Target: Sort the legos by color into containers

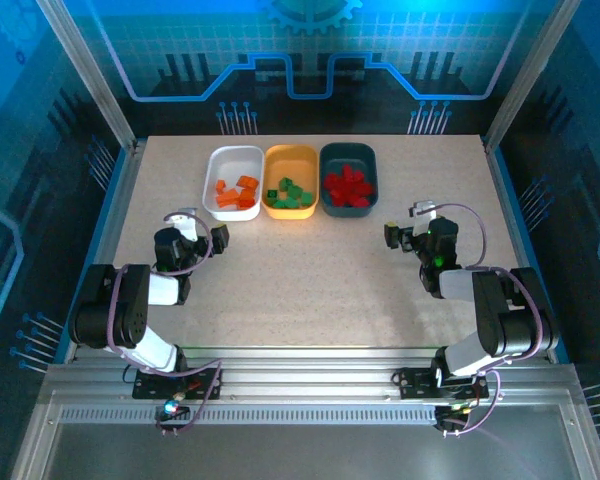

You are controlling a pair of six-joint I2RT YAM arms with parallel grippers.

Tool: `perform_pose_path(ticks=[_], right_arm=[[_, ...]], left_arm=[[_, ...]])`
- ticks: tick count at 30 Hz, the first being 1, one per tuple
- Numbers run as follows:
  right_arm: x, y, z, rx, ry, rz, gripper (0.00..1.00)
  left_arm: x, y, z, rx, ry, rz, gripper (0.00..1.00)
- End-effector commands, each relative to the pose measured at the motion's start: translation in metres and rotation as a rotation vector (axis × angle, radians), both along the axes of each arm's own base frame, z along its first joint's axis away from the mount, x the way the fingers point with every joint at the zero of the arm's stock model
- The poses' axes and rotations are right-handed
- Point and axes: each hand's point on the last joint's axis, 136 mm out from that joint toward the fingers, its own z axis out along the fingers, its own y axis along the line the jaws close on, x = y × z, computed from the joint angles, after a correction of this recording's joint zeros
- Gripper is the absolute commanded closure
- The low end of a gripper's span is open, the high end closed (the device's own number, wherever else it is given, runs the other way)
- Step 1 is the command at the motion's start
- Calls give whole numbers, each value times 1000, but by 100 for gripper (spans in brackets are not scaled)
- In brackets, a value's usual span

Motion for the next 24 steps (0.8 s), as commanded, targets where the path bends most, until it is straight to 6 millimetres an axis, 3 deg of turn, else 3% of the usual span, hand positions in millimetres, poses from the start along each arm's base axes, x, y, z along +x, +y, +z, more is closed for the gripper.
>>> perform_pose_path(ticks=[1, 24], right_arm=[[1, 2, 2, -7, -5, 8, 0], [1, 2, 2, -7, -4, 8, 0]], left_arm=[[6, -6, 13, 23, -38, -37, 1], [8, -12, 13, 50, -29, -46, 1]])
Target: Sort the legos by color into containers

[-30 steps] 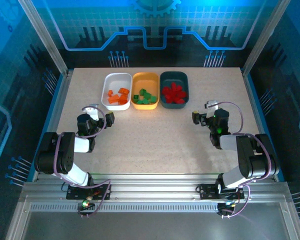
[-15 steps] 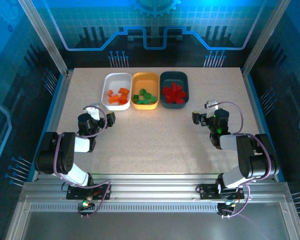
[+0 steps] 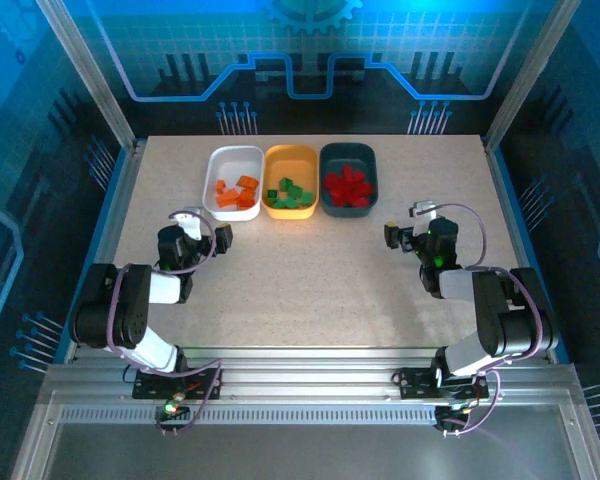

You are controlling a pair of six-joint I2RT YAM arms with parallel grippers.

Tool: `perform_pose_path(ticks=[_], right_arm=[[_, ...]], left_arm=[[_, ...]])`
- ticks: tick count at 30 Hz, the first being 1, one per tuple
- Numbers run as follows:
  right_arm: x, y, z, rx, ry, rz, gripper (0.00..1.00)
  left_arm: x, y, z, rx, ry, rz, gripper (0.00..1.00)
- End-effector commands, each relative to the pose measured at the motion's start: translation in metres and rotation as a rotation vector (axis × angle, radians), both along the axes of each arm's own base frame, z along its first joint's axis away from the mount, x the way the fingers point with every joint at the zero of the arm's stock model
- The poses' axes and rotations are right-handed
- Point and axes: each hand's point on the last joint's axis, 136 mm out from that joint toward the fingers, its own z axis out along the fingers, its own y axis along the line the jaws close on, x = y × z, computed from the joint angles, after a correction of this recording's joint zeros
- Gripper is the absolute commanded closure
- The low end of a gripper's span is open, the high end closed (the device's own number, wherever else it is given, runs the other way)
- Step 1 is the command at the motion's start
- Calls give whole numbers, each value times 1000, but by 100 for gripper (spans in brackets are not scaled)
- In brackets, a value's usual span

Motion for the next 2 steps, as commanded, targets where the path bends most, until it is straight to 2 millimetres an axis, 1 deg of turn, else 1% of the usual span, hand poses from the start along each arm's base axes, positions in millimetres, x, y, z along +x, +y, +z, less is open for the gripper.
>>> perform_pose_path(ticks=[1, 2], right_arm=[[2, 2, 2, -8, -5, 8, 0], [1, 2, 2, -8, -5, 8, 0]], left_arm=[[5, -2, 11, 25, -33, -12, 1], [5, -1, 12, 26, -36, -11, 1]])
